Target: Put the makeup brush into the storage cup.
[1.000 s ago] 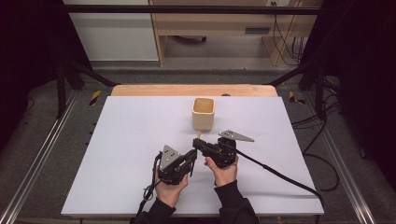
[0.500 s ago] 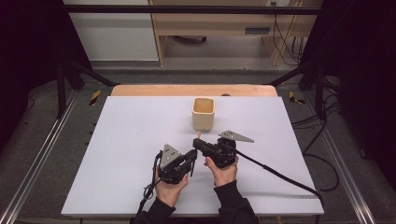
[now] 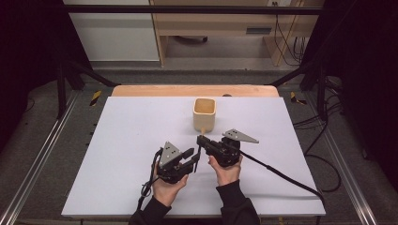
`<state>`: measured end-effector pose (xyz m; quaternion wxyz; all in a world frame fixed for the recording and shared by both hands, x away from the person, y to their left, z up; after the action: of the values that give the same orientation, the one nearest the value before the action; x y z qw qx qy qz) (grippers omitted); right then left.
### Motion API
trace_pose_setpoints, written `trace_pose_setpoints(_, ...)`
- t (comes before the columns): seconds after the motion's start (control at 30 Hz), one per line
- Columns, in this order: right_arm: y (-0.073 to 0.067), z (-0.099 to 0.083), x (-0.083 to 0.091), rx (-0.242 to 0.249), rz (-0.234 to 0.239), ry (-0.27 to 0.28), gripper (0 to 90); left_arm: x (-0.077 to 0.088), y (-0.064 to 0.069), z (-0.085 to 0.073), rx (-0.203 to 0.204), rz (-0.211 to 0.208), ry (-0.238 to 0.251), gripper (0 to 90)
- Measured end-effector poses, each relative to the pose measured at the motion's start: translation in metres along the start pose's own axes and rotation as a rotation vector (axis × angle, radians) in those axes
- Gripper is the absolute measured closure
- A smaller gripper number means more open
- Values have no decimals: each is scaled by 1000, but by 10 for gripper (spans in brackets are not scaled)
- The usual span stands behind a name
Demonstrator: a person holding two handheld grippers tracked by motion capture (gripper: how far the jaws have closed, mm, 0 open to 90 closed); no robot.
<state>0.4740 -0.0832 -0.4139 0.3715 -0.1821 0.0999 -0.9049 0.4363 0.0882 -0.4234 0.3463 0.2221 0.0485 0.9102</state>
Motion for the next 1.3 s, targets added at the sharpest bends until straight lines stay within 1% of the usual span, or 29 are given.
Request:
trace_pose_setpoints(0.07, 1, 2, 1, 13, -4, 6, 840, 2, -2, 1, -18, 2, -11, 620)
trace_pose_setpoints(0.1, 2, 3, 2, 19, -7, 10, 840, 3, -3, 2, -22, -6, -17, 605)
trace_pose_setpoints(0.17, 3, 5, 3, 28, -13, 15, 840, 6, -7, 3, -24, -22, -25, 574)
trace_pose_setpoints(0.27, 4, 8, 4, 39, -19, 26, 840, 9, -13, 6, -28, -34, -33, 523)
trace_pose_setpoints(0.33, 5, 10, 5, 48, -22, 31, 840, 11, -16, 7, -39, -31, -31, 496)
trace_pose_setpoints(0.37, 5, 10, 6, 53, -23, 34, 840, 13, -19, 8, -35, -38, -29, 484)
trace_pose_setpoints(0.5, 7, 14, 9, 92, -29, 46, 840, 20, -27, 9, -46, -38, -25, 426)
trace_pose_setpoints(0.6, 8, 17, 11, 114, -31, 54, 840, 26, -34, 8, -67, -29, -32, 398)
trace_pose_setpoints(0.63, 8, 18, 12, 114, -32, 53, 840, 27, -36, 8, -71, -24, -33, 388)
trace_pose_setpoints(0.67, 9, 19, 12, 121, -36, 56, 840, 29, -39, 7, -71, -22, -33, 380)
trace_pose_setpoints(0.73, 10, 22, 14, 123, -36, 63, 840, 31, -43, 6, -55, -31, -34, 358)
trace_pose_setpoints(0.87, 12, 26, 16, 130, -33, 70, 840, 35, -50, 2, -58, -24, -45, 313)
trace_pose_setpoints(0.97, 15, 30, 18, 152, -40, 78, 840, 37, -54, 1, -61, -15, -54, 281)
trace_pose_setpoints(1.07, 18, 35, 20, 164, -41, 86, 840, 41, -60, -1, -70, -5, -64, 248)
trace_pose_setpoints(1.17, 21, 39, 22, 175, -48, 98, 839, 45, -69, -4, -62, 6, -70, 212)
trace_pose_setpoints(1.3, 25, 45, 23, 185, -58, 110, 839, 51, -81, -7, -52, 27, -75, 192)
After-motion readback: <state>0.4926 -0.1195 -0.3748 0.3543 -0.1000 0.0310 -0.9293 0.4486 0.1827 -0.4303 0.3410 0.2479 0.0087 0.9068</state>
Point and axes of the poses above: each handheld gripper's, and its own axes: x roughly backward along the jaws, z roughly out of its top, y roughly to its right, the point moved 2 cm from there along -x, roughly forward along the jaws, and after that the axes turned 7 degrees about x, right-handed, at the moved point
